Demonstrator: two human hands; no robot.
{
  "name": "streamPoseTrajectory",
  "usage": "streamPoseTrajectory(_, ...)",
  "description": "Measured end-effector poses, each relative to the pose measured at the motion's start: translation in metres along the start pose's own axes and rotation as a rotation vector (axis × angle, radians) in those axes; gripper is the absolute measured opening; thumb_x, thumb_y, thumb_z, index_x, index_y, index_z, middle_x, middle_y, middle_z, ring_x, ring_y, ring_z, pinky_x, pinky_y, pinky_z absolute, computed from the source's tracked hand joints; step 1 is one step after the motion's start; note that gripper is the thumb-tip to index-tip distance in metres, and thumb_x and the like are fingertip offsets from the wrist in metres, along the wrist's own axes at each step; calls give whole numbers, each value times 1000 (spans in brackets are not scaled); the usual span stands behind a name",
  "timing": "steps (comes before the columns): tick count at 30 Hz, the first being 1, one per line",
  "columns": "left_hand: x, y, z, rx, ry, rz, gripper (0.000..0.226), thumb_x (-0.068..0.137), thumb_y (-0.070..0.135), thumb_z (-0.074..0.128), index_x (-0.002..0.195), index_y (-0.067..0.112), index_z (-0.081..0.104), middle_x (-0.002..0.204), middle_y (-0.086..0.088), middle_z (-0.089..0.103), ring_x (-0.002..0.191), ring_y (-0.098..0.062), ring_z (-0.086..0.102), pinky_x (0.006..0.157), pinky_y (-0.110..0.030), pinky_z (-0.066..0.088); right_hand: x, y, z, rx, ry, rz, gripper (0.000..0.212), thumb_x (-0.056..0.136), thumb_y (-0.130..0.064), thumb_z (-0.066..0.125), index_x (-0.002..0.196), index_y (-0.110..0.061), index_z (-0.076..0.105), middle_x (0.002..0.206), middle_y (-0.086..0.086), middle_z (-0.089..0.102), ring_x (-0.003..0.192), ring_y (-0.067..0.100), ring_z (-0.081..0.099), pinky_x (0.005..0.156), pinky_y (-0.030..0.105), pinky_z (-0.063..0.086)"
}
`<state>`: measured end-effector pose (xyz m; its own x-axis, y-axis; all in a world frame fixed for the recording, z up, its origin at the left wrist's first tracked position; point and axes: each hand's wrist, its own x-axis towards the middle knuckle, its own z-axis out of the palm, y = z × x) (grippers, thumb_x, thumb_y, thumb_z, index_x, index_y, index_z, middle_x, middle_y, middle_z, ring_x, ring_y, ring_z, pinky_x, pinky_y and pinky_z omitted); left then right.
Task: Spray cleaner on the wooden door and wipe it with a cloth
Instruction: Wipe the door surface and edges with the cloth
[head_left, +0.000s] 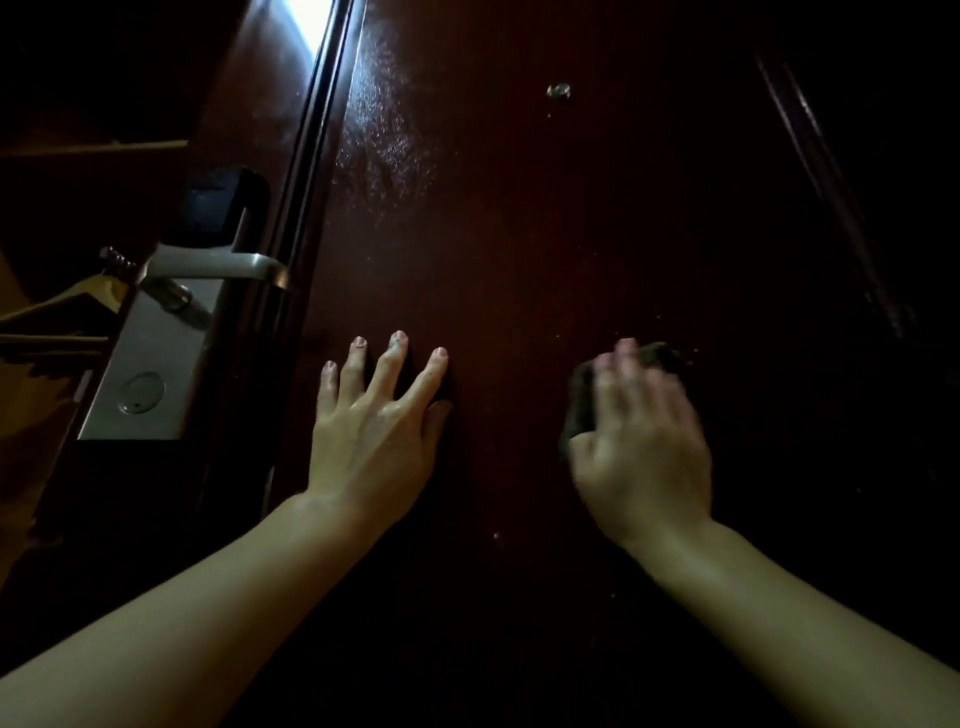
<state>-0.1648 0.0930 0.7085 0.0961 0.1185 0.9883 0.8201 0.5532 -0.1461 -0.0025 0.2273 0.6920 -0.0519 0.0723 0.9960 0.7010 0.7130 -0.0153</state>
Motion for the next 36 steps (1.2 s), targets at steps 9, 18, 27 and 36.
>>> streamPoseTrajectory(9,12,2,-2,124,-26,28,54,88,42,46,140,26,47,141,-17,47,126,-51,42,89,-74,38,36,-5,-5,31,-33,-189,80,74,-47,32,143,-9,39,152,15,33,136,30,38,113,40,26)
streamPoseTrajectory(18,38,31,3,128,-8,29,54,88,46,42,137,26,50,138,-19,51,123,-53,45,89,-73,39,31,37,-11,-23,-72,26,71,83,-34,33,147,-5,30,155,18,24,140,33,31,114,42,23)
streamPoseTrajectory(27,52,47,10,126,-38,-43,60,91,56,21,146,36,32,150,-13,37,136,-48,29,99,-72,27,98,42,-17,-10,-69,-130,71,90,-47,27,152,-18,10,161,7,2,147,23,8,119,36,6)
streamPoseTrajectory(36,82,86,14,94,-63,-110,59,95,56,12,150,37,2,160,-8,3,144,-45,-2,108,-70,5,79,97,-28,6,-45,75,66,95,-36,30,151,-11,7,160,13,5,145,30,12,119,41,14)
